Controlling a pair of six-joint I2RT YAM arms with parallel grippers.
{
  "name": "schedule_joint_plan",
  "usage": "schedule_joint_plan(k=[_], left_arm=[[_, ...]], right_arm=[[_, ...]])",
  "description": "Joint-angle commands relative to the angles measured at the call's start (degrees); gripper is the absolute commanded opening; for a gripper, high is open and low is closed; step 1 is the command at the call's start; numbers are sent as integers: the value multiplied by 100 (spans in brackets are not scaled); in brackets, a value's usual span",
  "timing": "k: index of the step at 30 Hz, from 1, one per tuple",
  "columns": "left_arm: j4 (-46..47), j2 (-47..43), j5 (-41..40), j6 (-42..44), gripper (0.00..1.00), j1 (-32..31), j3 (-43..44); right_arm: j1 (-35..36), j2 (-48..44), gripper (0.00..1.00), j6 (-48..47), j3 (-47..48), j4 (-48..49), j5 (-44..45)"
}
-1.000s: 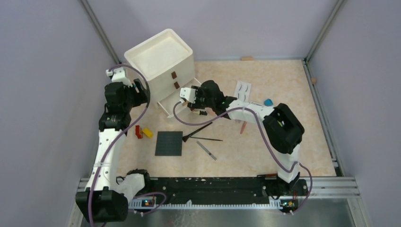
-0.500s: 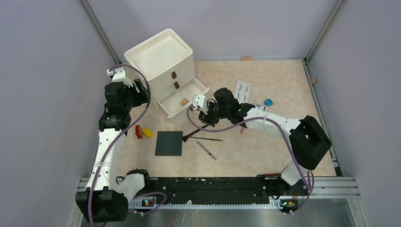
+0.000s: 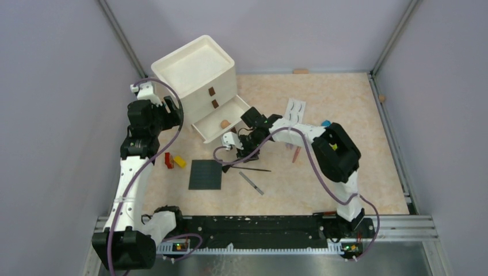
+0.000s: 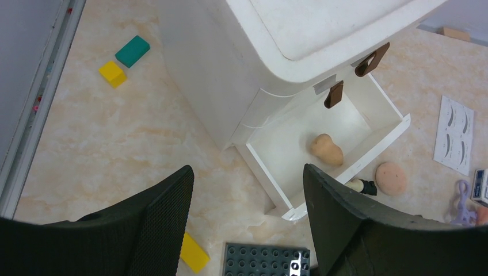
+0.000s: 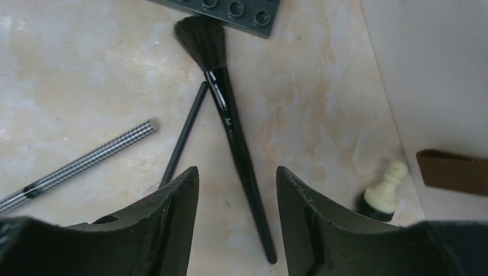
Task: Organize the makeup
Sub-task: Pick up the makeup brush from the center of the board.
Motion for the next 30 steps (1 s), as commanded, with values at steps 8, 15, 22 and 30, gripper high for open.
schedule_joint_plan(k=[8, 15, 22, 30], left_arm=[[243, -23, -16, 16, 75, 33, -20], [242, 11, 12, 16, 75, 34, -10], [252, 13, 43, 7, 75, 31, -11], [252, 5, 37, 7, 75, 34, -11]], right_arm=[[-31, 1147, 48, -890, 1304, -1113, -211], [-37, 1183, 27, -825, 1128, -1064, -226], [-36, 1007, 8, -827, 942, -861, -179], [-94, 60, 0, -815, 478, -29, -419]])
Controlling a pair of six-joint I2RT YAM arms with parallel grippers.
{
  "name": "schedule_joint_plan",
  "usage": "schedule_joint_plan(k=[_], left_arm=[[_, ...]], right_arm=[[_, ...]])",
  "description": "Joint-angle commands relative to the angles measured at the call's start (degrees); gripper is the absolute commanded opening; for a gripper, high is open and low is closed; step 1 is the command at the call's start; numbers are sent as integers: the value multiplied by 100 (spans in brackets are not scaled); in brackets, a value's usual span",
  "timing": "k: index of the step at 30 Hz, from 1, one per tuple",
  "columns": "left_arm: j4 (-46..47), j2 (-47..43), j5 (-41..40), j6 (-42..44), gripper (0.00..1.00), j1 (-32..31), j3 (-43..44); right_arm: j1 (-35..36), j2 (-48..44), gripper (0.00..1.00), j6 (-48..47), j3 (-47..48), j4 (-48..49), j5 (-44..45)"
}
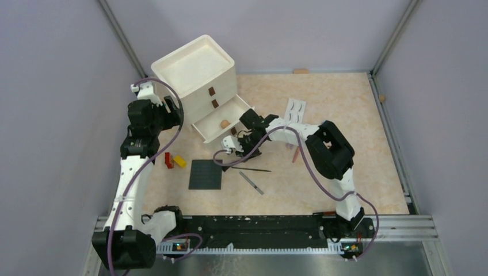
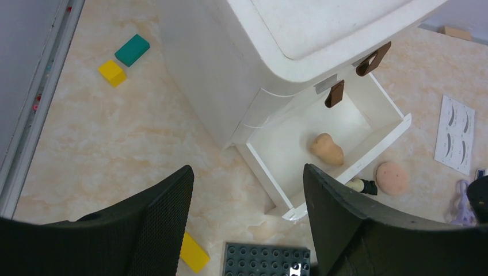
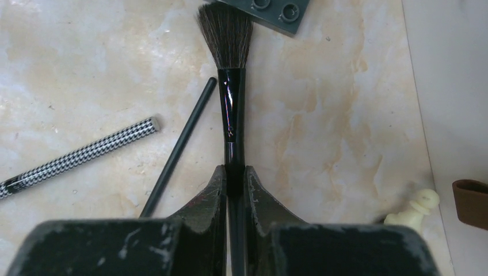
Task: Organize the makeup
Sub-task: Pick up the makeup brush from the center of the board, then place the makeup brush in the drawer.
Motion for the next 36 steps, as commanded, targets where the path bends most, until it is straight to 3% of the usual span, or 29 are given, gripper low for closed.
schedule_joint_plan(k=[1, 5, 9, 14, 18, 23, 27, 31, 36], left_arm=[[249, -24, 37, 7, 75, 31, -11], [243, -51, 7, 7, 75, 34, -3], [231, -86, -25, 16, 76, 34, -11], [232, -103, -41, 25, 76, 33, -9], [232, -122, -56, 25, 76, 34, -11], [230, -122, -57, 34, 76, 34, -6], [226, -125, -71, 36, 76, 33, 0], [232, -114, -45, 34, 76, 31, -2], [232, -76, 30, 25, 76, 38, 5]], right_arm=[[-95, -965, 0, 37, -490, 963, -250], [-180, -1271, 0, 116, -674, 1690, -167], [-253, -1208, 0, 55, -209, 1789, -98], [-318, -1087, 0, 199, 42, 2670, 146], [-407, -370, 1, 181, 1069, 2510, 353], [-413, 241, 28, 192, 2149, 2261, 688], [-414, -12, 40, 396, 1642, 2695, 727], [-412, -723, 41, 837, 509, 3439, 880], [-413, -1779, 41, 2306, -965, 4867, 1022]])
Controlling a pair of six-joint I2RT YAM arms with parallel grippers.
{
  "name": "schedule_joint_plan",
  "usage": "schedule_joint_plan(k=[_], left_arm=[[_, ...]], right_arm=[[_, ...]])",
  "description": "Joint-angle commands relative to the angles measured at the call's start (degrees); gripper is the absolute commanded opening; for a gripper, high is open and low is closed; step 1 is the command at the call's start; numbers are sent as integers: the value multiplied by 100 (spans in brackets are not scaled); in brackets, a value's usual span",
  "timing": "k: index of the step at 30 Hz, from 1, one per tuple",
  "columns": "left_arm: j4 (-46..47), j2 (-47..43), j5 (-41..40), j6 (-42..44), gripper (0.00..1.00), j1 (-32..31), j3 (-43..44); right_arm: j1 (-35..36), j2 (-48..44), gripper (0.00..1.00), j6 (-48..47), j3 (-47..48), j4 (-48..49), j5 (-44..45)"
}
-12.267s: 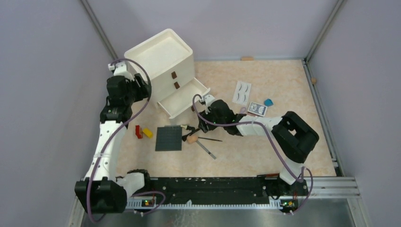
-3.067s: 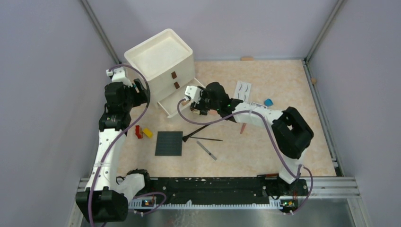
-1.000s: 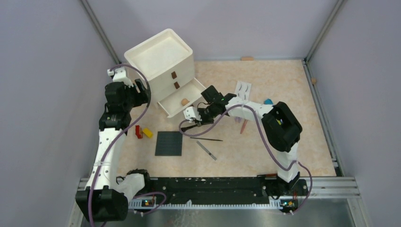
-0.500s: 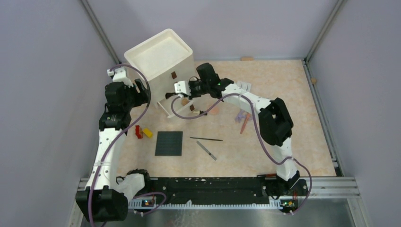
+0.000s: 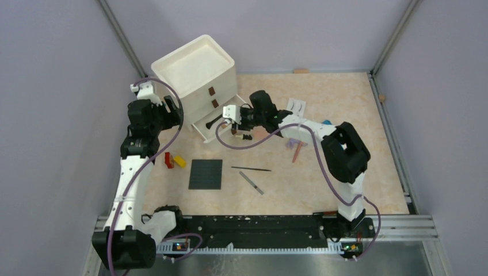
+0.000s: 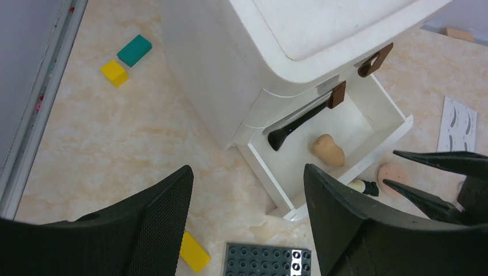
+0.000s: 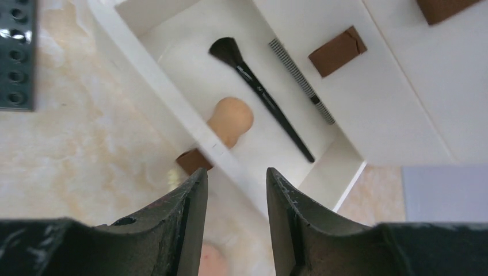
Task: Organize the makeup
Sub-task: Place the makeup brush in the drawer, then pick up the makeup tool from the center of the board.
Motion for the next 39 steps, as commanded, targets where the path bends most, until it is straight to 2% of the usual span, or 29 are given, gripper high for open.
schedule_joint_plan(k=[1, 6, 10, 13, 16, 18, 20, 22, 26, 31, 39], left_arm=[[230, -61, 93, 23, 76, 36, 9], [220, -65, 139, 9, 76, 40, -1], [225, -61, 171, -4, 76, 38, 0], [229, -41, 205, -12, 76, 42, -2], [234, -41, 197, -13, 76, 41, -2], [235, -41, 199, -13, 76, 41, -2], [226, -44, 188, -13, 76, 42, -2], [224, -42, 205, -19, 76, 42, -2], [219, -61, 208, -13, 76, 42, -2], [145, -106, 65, 9, 76, 25, 30], [-19, -171, 142, 20, 76, 16, 52]], right_arm=[[-19, -1245, 41, 1473, -811, 1451, -1], [-18, -1935, 41, 2109, -1482, 1040, -531], [-19, -2205, 42, 2444, -1986, 614, -188], [-19, -2188, 42, 2778, -2285, 547, 583], [-19, -2012, 42, 3341, -2505, 908, 1624], [-23, -1713, 39, 4029, -2296, 891, 2816], [-110, -1298, 36, 4754, -1643, 201, 3606], [-292, -971, 36, 5324, -1151, -473, 3450], [-526, -909, 39, 6166, -1329, -28, 2669], [-627, -430, 39, 6894, -841, -682, 2876], [-726, -56, 37, 7188, -764, -884, 2788]])
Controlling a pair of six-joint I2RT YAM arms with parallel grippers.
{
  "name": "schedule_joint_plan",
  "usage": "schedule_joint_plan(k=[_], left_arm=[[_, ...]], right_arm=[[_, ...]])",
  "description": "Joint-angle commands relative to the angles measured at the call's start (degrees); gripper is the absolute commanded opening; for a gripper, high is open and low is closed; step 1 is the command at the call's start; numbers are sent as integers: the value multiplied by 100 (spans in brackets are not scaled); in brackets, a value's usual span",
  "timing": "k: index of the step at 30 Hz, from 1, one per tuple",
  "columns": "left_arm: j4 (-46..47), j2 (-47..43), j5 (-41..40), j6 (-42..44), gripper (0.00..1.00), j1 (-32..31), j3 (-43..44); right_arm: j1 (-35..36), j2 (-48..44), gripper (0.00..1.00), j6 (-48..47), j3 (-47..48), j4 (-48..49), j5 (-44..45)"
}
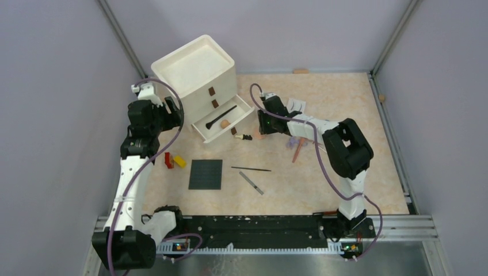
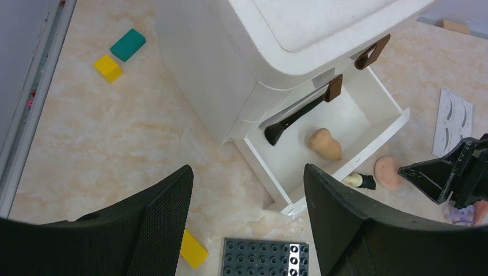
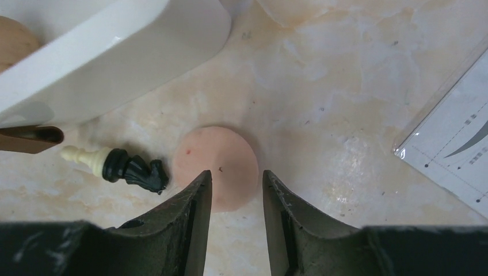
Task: Organize the makeup
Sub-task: Pick up the makeup tool from the center of the board.
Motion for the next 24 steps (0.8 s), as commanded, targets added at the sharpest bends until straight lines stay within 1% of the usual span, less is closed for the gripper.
schedule_joint_plan(k=[1, 4, 7, 9, 12, 15, 16, 21, 24], left_arm=[[48, -178, 6, 31, 76, 7, 32], [82, -166, -49, 68, 76, -10, -46], [109, -143, -38, 84, 75, -12, -82], [105, -163, -41, 93, 75, -14, -94], [96, -195, -77, 105, 75, -19, -121], [87, -201, -67, 106, 75, -15, -136], [95, -195, -73, 101, 75, -15, -139], [96, -204, -47, 91, 74, -15, -151], [96, -213, -57, 88, 74, -17, -151]], right_arm=[[-57, 182, 36, 325, 219, -268, 102], [-53, 247, 36, 328, 180, -306, 182], [-53, 306, 35, 305, 142, -251, 56], [-58, 329, 29, 305, 124, -232, 18], [-59, 348, 15, 259, 122, -220, -6], [-57, 278, 2, 206, 84, -181, -22], [-61, 222, 0, 197, 53, -174, 14], [-62, -325, 0, 51, -196, -10, 553], [-46, -672, 0, -257, -252, 153, 697]])
